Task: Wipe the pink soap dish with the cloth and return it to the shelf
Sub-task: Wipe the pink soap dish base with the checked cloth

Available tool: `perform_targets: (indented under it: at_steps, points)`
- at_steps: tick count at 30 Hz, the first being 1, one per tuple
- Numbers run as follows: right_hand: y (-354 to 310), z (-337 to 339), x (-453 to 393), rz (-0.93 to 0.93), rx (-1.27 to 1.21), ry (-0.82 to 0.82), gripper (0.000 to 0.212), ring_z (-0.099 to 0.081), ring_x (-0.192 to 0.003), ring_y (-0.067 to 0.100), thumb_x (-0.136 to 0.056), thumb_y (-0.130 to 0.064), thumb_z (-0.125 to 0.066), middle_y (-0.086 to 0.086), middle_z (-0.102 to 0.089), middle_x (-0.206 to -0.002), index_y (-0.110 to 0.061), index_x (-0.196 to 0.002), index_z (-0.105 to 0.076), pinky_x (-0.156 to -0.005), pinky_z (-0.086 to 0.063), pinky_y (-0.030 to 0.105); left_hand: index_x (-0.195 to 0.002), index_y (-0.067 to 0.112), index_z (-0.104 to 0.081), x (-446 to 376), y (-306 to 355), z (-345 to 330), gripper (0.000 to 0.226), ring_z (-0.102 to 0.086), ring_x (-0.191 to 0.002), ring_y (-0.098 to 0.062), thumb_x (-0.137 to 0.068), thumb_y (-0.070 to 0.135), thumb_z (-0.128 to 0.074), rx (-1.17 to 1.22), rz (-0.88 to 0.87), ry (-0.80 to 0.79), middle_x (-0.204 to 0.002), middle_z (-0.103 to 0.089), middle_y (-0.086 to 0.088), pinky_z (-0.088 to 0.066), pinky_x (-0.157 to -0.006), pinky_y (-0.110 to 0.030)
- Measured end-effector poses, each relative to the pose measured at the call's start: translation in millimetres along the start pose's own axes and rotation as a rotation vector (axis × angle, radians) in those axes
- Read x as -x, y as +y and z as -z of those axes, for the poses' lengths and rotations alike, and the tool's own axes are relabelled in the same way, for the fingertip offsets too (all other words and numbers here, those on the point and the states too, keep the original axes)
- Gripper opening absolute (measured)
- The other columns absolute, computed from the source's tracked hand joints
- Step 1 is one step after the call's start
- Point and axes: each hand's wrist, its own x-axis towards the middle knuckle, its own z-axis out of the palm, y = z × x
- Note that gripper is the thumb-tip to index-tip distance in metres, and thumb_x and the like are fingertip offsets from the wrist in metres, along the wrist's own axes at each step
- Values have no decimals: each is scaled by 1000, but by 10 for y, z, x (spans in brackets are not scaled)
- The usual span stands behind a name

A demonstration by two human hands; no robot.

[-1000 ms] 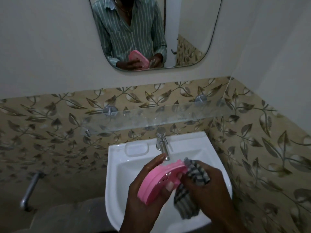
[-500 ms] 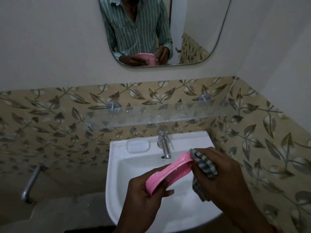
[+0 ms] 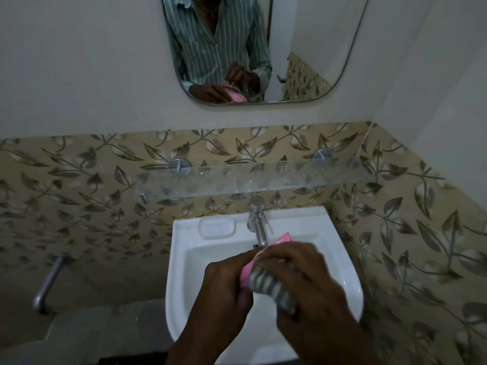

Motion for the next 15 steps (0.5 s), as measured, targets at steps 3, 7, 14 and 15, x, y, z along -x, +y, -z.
perform_targets:
  at_steps: [3,7,14,15]
  points:
    - [217,75,-45,-113,27,54,34,-66,-86,28,-64,14,-70,12,-68,-95,-1,-94,-74,-76,-56,40,-125,38,-67,65,-55,-6,49,-66,-73,11,-85,12,-56,-4,36,19,-94,-77,24,-48,-64,-11]
    - [-70,-66,32,5,-217,-46,26,-62,-103,21,-83,-5,-65,3,-65,-110,-16,-105,-70,-91,-51,41,-106,35,-75,55,-34,-6,35,-74,-89,0,-86,12,-59,124,57,-12,-93,-78,18,-58,-74,-25]
    - [176,95,-7,-101,-88,39,24,-64,-94,26,-78,6,-61,10,-67,-99,-2,-95,-75,-81,-55,36,-112,52,-72,99,-73,-25,53,-70,-73,1,-87,6,-61,103,128,61,-90,-79,17,-58,-63,-27]
    - [120,72,20,-50,-105,27,23,-63,-96,27,-81,1,-59,11,-67,-102,-2,-96,-75,-84,-53,36,-111,50,-73,92,-63,-28,49,-70,-75,2,-87,8,-63,129,128,59,-89,-79,17,-58,-65,-26]
